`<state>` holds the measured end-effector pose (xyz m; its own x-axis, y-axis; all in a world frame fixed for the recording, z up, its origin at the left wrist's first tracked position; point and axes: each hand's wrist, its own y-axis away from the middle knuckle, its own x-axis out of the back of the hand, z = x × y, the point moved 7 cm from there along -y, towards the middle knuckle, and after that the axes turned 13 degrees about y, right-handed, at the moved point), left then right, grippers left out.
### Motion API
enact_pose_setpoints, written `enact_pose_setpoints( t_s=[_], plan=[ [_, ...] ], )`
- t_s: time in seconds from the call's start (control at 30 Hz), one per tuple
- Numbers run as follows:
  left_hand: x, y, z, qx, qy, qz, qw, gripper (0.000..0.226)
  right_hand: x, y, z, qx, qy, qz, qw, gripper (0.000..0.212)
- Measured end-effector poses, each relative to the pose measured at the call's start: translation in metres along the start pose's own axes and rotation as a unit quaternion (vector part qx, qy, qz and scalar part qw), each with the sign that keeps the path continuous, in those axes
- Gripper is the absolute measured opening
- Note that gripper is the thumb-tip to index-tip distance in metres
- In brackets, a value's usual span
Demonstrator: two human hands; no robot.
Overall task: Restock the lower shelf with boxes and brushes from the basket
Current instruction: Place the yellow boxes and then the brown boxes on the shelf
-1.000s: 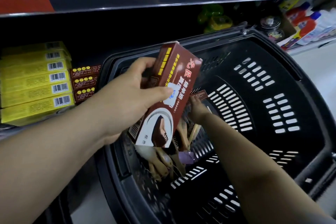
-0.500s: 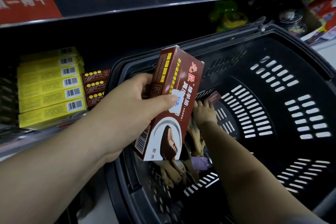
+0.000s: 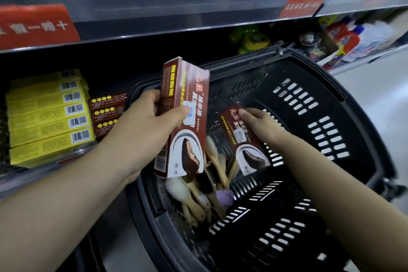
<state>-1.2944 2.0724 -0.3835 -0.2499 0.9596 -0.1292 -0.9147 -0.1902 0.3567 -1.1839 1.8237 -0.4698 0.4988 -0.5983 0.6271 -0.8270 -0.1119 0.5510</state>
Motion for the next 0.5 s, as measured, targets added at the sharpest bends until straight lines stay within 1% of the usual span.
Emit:
enact_pose_setpoints(
  t_s=[0.07, 0.13, 0.23, 0.3, 0.37, 0.4, 0.43, 0.5],
  plan=[
    [0.006, 0.002, 0.002, 0.000, 0.015, 0.016, 1.000, 0.029, -0.007, 0.033, -0.020, -0.040, -0.122, -0.040, 0.991, 0.047],
    [0.013, 0.006, 0.002, 0.008, 0.027, 0.029, 0.999, 0.028, -0.018, 0.063, -0.042, -0.066, -0.197, -0.064, 0.976, 0.052],
    [0.025, 0.012, -0.003, 0.033, 0.042, 0.036, 0.998, 0.035, -0.036, 0.098, -0.089, -0.056, -0.301, -0.074, 0.949, 0.052],
    [0.033, 0.016, -0.007, 0.054, 0.070, 0.044, 0.995, 0.037, -0.046, 0.115, -0.120, -0.021, -0.316, -0.085, 0.945, 0.051],
    [0.044, 0.020, -0.008, 0.067, 0.119, 0.071, 0.988, 0.033, -0.057, 0.127, -0.144, 0.021, -0.319, -0.104, 0.942, 0.032],
    [0.049, 0.023, -0.008, 0.073, 0.145, 0.080, 0.983, 0.035, -0.062, 0.132, -0.154, 0.038, -0.323, -0.113, 0.939, 0.023],
    [0.052, 0.025, -0.007, 0.083, 0.168, 0.079, 0.979, 0.042, -0.067, 0.137, -0.163, 0.048, -0.327, -0.121, 0.936, 0.022],
    [0.055, 0.031, -0.005, 0.105, 0.187, 0.049, 0.976, 0.072, -0.079, 0.144, -0.177, 0.060, -0.328, -0.139, 0.932, 0.028]
  ],
)
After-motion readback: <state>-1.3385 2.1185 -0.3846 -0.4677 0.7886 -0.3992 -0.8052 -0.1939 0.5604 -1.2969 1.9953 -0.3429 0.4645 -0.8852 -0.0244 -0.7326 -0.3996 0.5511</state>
